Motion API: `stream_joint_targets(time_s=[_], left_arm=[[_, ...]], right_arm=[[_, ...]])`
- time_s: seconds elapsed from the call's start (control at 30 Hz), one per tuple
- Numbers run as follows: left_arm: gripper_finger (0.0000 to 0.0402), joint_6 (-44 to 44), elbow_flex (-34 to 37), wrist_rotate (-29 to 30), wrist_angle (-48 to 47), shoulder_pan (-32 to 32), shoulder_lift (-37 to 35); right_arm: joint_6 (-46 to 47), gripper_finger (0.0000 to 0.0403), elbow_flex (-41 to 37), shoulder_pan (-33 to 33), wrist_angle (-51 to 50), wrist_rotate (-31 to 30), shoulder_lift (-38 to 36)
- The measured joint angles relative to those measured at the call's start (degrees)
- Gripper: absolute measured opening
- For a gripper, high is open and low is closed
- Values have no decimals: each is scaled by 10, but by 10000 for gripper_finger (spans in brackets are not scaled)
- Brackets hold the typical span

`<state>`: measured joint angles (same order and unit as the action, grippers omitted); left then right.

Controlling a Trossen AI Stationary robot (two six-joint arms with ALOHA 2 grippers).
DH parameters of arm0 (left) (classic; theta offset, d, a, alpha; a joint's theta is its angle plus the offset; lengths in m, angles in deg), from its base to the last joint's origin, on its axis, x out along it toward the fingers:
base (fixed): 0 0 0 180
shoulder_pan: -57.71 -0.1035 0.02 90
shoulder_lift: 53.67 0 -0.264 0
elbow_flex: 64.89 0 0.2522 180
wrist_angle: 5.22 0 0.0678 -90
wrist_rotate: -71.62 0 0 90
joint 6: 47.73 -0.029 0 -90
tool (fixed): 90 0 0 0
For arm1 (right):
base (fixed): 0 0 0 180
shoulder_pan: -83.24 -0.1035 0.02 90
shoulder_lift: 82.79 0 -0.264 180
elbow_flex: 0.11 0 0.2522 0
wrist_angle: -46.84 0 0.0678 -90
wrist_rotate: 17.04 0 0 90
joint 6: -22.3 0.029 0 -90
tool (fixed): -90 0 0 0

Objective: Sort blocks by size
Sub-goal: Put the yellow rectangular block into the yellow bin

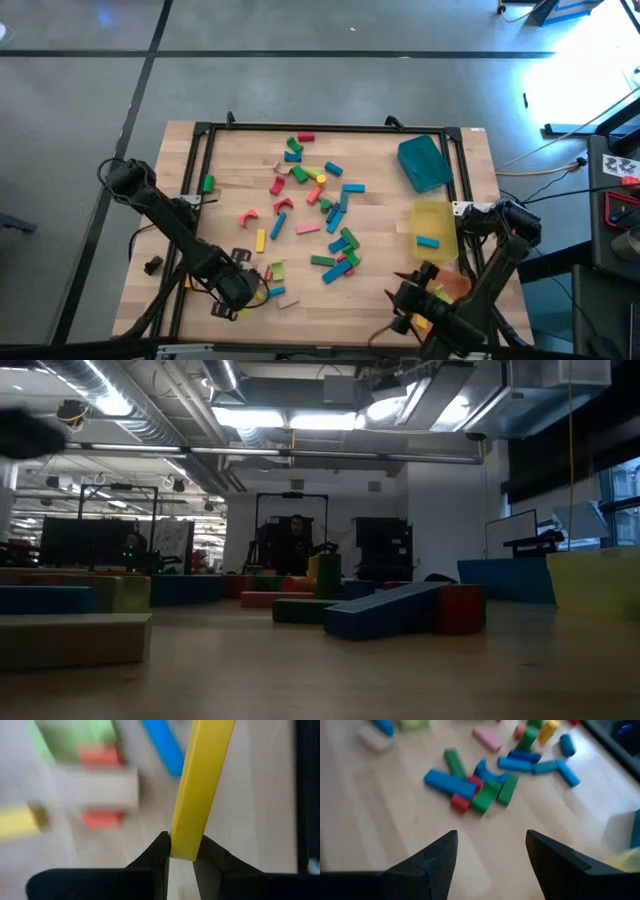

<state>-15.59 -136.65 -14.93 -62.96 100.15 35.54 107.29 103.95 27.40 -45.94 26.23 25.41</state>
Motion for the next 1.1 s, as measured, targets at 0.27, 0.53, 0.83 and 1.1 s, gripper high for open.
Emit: stream_joint_targets(time_s=[0.27, 0.53, 0.83, 1.1], left_arm=[[55, -105, -26, 120, 173, -69, 0], [54, -179, -26, 122, 271, -145, 2], [56, -220, -24, 132, 272, -158, 25], [57, -221, -24, 138, 291, -161, 25]], right_arm=[[-135, 237, 0, 88, 65, -1, 0], [-440, 237, 0, 174, 256, 38, 0], [-657, 237, 0, 244, 419, 143, 0], [-720, 237, 0, 280, 505, 238, 0]])
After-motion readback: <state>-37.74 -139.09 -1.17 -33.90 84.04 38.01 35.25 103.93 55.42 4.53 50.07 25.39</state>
